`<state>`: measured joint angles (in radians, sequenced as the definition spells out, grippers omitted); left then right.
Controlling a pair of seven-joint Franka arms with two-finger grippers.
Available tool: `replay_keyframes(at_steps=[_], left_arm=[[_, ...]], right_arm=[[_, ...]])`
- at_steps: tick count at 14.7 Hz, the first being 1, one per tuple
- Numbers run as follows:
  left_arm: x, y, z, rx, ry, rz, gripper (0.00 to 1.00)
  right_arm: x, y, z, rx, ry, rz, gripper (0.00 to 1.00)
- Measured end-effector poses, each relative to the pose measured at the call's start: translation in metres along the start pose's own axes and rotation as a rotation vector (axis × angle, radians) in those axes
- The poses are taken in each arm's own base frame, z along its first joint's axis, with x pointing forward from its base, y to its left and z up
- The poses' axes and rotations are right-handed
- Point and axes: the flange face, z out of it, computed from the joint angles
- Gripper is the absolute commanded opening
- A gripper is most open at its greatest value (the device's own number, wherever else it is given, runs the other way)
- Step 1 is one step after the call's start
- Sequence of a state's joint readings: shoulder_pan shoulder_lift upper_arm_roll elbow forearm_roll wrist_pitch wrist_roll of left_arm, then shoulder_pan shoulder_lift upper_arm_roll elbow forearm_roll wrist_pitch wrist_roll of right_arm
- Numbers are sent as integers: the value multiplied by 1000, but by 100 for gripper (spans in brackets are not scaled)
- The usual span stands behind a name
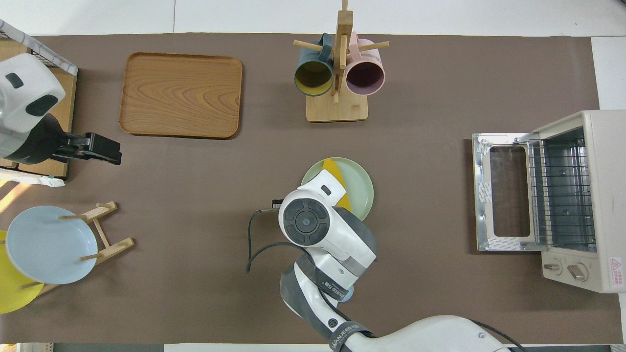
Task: Put corn in oven
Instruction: 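Grasp the green plate rim with the right gripper and lift it, then carry the plate with corn into the oven with the right gripper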
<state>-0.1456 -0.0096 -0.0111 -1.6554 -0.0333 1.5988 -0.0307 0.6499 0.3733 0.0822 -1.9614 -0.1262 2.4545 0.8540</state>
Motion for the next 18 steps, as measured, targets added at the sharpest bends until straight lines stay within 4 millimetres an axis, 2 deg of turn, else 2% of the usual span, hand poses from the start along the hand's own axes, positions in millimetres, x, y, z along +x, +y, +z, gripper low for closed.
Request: replay_keyframes(at_steps=[6, 8, 10, 11, 14, 16, 18], left_arm=[[0, 2, 0, 0, 0, 3, 100], [0, 2, 0, 0, 0, 4, 100], [0, 2, 0, 0, 0, 4, 100], [0, 2, 0, 1, 0, 4, 100], [0, 2, 0, 1, 0, 5, 100], [0, 3, 0, 2, 0, 6, 100], [0, 3, 0, 5, 0, 6, 100]], right_arm=[[6, 2, -12, -94, 33, -82, 0], [17, 5, -29, -152, 23, -95, 0], [35, 16, -60, -195, 10, -105, 0], [47, 28, -78, -209, 6, -106, 0], [74, 86, -121, -262, -33, -103, 0], [82, 120, -138, -298, -69, -66, 0], [89, 158, -146, -325, -100, -11, 0]])
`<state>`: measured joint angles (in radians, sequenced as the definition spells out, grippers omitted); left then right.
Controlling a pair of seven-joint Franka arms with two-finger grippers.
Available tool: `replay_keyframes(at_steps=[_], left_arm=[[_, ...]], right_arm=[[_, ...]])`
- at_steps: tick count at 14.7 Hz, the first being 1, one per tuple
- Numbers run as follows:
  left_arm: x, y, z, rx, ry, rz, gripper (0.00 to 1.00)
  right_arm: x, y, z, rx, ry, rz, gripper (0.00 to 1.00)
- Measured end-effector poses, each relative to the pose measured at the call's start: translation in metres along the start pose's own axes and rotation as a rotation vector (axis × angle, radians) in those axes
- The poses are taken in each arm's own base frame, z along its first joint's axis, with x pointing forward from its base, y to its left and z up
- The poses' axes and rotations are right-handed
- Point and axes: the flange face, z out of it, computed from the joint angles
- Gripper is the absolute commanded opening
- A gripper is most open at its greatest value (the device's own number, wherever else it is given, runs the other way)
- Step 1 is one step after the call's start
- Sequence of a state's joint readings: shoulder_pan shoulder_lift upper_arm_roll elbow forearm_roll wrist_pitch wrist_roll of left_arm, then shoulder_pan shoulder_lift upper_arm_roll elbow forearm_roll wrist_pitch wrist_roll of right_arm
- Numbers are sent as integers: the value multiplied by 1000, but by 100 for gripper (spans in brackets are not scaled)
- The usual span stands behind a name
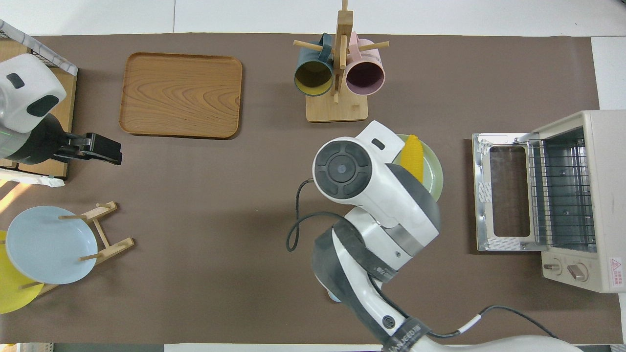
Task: Put corn in oven
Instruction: 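Carry the plate with corn into the oven with the right gripper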
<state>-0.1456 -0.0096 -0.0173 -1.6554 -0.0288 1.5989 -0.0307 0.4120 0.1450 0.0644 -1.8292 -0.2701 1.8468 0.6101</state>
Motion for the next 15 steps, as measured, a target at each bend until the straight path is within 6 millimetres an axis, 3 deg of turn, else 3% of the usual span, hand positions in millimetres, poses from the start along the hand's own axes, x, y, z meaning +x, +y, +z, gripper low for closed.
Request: replay_keyframes(at_steps=[8, 10, 15], left_arm=[[0, -1, 0, 18, 1, 2, 100], [0, -5, 0, 19, 0, -4, 100], [0, -11, -1, 20, 2, -15, 100]], right_arm=[[24, 212, 58, -1, -111, 43, 0], [24, 243, 79, 14, -107, 40, 0], [11, 271, 122, 46, -69, -7, 0]])
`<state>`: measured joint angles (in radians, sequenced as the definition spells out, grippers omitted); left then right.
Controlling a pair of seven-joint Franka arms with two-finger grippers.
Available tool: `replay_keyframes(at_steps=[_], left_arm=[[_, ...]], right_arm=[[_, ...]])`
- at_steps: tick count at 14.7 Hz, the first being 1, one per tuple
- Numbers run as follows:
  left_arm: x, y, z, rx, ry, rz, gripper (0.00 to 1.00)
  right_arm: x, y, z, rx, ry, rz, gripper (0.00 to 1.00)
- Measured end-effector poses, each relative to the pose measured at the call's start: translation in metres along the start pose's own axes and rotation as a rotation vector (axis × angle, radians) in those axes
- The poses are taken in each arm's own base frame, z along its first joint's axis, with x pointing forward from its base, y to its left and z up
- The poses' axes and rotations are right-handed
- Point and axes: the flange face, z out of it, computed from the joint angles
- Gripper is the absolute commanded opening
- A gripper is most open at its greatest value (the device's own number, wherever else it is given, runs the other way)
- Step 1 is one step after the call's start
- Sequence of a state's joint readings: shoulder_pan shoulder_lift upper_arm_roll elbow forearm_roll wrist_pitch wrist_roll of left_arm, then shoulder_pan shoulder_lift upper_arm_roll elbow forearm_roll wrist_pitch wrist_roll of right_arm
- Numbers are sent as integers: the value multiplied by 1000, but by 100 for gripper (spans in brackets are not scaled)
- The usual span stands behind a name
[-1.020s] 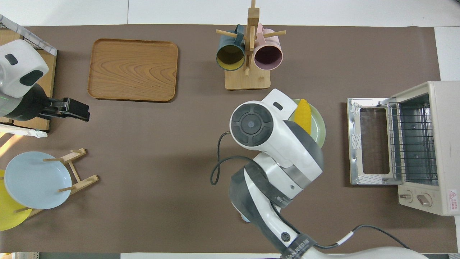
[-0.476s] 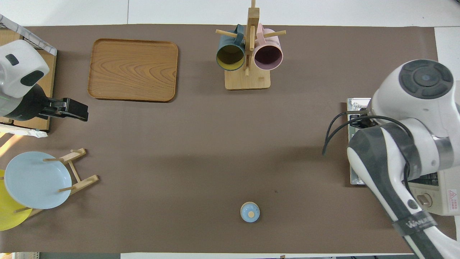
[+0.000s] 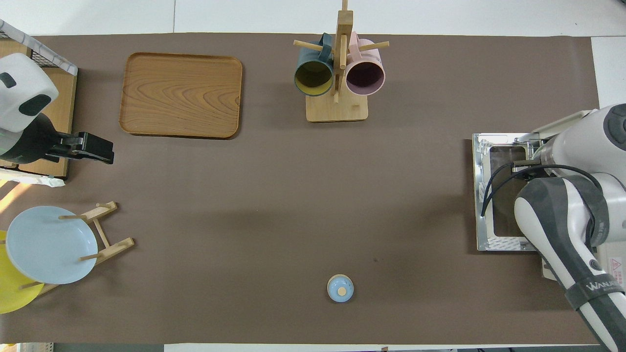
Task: Put corn in oven
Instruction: 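Carry the plate with corn into the oven with the right gripper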
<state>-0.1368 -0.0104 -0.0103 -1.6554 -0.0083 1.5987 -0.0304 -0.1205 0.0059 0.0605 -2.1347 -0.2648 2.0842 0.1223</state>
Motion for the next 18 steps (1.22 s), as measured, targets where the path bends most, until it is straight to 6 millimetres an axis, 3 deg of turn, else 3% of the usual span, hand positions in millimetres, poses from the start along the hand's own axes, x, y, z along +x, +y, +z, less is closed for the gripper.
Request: replay_keyframes(at_steps=[5, 11, 13, 15, 18], left_arm=[[0, 0, 0, 0, 0, 0, 100], [0, 0, 0, 0, 0, 0, 100], [0, 0, 0, 0, 0, 0, 100], [0, 0, 0, 0, 0, 0, 100], [0, 0, 0, 0, 0, 0, 100]], right_arm=[[-17, 4, 12, 24, 1, -1, 0], [-25, 16, 19, 48, -16, -33, 0], [-25, 19, 20, 53, -18, -24, 22], [-26, 21, 22, 57, -22, -19, 34], [-28, 20, 24, 60, -26, -19, 35]])
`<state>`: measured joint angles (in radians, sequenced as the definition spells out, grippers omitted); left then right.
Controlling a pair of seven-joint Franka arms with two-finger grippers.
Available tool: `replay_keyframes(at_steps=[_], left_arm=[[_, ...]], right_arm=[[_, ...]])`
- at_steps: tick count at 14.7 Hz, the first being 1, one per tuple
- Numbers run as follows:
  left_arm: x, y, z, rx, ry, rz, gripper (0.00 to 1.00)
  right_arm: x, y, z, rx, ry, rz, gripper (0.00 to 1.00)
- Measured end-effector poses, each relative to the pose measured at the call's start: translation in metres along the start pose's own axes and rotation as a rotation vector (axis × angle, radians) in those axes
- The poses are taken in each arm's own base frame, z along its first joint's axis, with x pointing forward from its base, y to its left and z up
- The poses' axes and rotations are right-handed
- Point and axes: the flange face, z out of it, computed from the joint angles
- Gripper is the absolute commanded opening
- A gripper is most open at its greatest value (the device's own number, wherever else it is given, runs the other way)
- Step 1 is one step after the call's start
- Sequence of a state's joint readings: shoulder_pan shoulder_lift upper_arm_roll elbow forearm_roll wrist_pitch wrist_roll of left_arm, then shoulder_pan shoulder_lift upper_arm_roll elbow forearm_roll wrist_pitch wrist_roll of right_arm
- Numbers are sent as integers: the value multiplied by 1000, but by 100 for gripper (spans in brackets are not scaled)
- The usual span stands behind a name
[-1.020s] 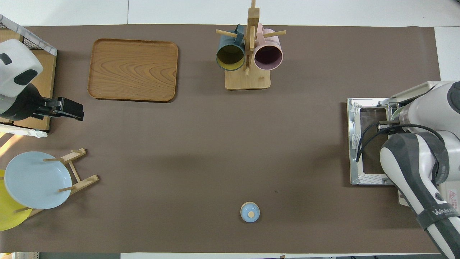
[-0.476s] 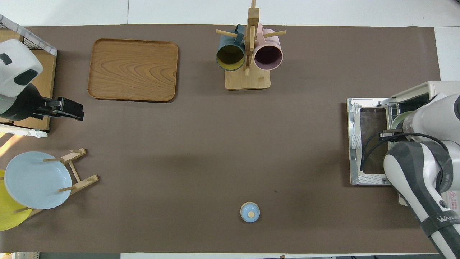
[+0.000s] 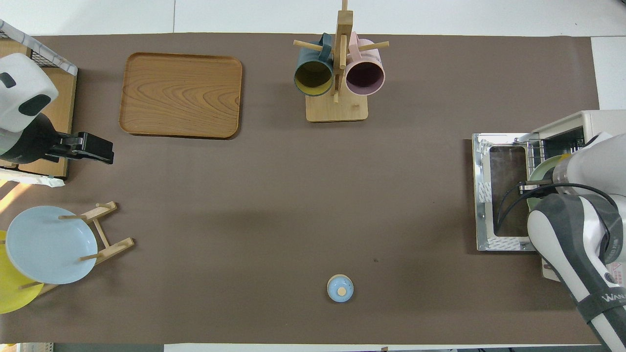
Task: Put corn in oven
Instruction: 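Carry the plate with corn into the oven with the right gripper, then release the plate inside the oven and withdraw the right gripper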
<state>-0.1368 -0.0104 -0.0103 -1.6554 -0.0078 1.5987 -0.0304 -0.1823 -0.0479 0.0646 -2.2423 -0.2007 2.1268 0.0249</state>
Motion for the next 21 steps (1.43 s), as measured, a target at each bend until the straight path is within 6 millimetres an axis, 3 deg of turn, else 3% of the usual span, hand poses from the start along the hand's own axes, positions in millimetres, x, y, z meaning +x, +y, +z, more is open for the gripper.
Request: replay_keyframes(at_steps=[6, 10, 12, 13, 14, 15, 19, 21], left_arm=[[0, 0, 0, 0, 0, 0, 100], [0, 0, 0, 0, 0, 0, 100], [0, 0, 0, 0, 0, 0, 100], [0, 0, 0, 0, 0, 0, 100], [0, 0, 0, 0, 0, 0, 100], [0, 0, 0, 0, 0, 0, 100], [0, 0, 0, 0, 0, 0, 100], [0, 0, 0, 0, 0, 0, 100]], right_arm=[[4, 2, -12, -4, -1, 2, 35], [16, -7, -58, 32, 5, 10, 36], [19, -16, -94, 53, 1, 5, 46], [20, -21, -113, 60, 0, -1, 56], [19, -26, -131, 69, -4, -8, 83], [18, -29, -148, 78, -11, -13, 100], [8, -31, -204, 127, -33, -13, 100], [3, -29, -221, 130, -41, -14, 100]])
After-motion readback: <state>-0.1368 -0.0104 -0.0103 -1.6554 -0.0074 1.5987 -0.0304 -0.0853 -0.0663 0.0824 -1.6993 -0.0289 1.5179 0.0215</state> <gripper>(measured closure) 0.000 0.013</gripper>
